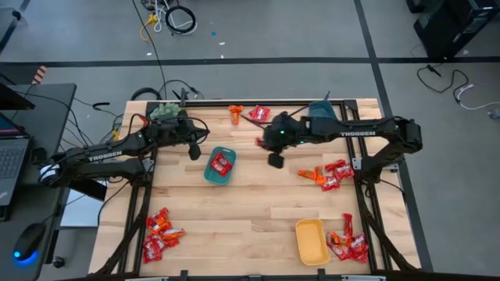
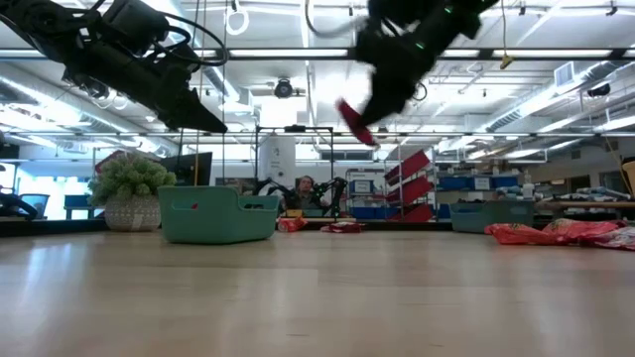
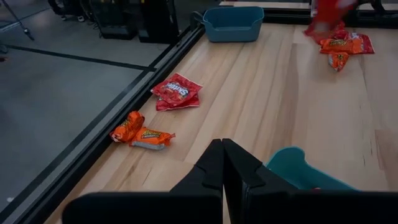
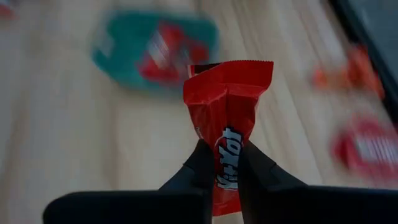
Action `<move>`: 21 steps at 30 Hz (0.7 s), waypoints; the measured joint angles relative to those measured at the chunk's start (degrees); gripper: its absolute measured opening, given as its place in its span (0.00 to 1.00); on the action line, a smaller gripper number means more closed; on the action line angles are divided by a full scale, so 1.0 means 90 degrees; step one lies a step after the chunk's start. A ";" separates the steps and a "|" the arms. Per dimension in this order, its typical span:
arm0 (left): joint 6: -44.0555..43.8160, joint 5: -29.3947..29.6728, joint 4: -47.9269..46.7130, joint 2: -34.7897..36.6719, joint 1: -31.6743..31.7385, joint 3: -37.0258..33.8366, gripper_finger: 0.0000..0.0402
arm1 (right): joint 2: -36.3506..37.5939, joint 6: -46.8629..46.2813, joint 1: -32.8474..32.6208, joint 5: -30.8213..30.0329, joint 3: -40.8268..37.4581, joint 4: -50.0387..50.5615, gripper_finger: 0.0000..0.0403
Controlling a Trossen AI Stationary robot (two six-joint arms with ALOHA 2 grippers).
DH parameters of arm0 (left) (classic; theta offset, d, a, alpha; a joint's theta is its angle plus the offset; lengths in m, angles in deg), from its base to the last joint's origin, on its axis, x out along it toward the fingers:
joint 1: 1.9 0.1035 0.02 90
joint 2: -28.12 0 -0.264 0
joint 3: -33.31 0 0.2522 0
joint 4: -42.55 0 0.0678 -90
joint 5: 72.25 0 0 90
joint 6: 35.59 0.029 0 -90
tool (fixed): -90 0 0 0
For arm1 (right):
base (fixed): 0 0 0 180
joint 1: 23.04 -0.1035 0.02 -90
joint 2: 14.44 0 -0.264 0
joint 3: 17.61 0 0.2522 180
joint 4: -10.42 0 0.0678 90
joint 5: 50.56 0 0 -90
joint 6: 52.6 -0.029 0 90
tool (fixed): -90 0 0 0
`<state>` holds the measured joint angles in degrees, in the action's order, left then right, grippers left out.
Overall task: Sort candy
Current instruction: Put the small red candy into the green bin
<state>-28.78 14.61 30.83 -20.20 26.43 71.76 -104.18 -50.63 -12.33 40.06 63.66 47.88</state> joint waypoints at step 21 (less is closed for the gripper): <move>0.0005 0.0185 -0.0012 -0.0002 0.0001 0.0000 0.00 | -0.3536 0.0269 -0.0708 0.0393 0.3247 -0.1071 0.09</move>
<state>-28.74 16.27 30.72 -20.22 26.44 71.76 -136.00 -48.21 -18.70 43.60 92.88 38.24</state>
